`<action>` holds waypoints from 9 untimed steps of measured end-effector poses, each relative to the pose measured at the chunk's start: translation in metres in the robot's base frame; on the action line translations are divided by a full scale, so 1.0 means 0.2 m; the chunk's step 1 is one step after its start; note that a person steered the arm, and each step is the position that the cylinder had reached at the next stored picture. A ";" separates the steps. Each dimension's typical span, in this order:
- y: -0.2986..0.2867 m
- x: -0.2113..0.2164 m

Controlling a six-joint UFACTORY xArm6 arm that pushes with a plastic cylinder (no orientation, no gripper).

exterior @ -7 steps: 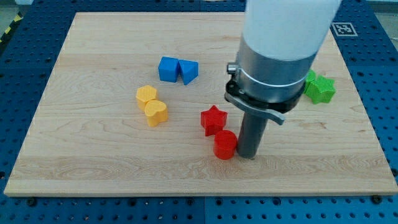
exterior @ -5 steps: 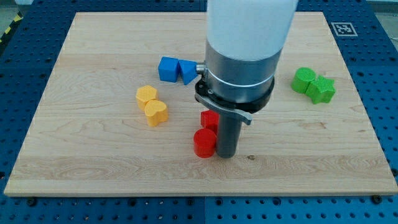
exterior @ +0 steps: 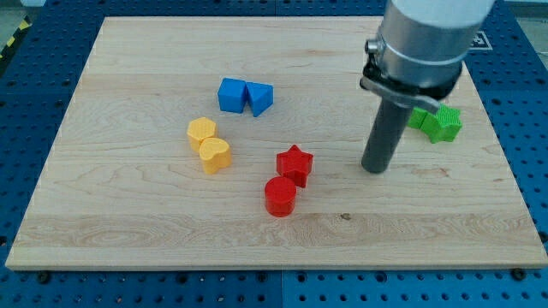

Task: Push the yellow hexagon to the center

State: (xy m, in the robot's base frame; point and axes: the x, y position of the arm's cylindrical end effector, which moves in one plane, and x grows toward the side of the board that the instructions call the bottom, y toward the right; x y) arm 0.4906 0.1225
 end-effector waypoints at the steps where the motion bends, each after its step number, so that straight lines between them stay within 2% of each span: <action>1: -0.01 -0.09; 2: -0.08 -0.15; 3: -0.29 -0.25; 4: -0.53 -0.26; 6: -0.69 -0.32; 9: -1.42 -0.36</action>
State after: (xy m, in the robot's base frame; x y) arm 0.4193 -0.1606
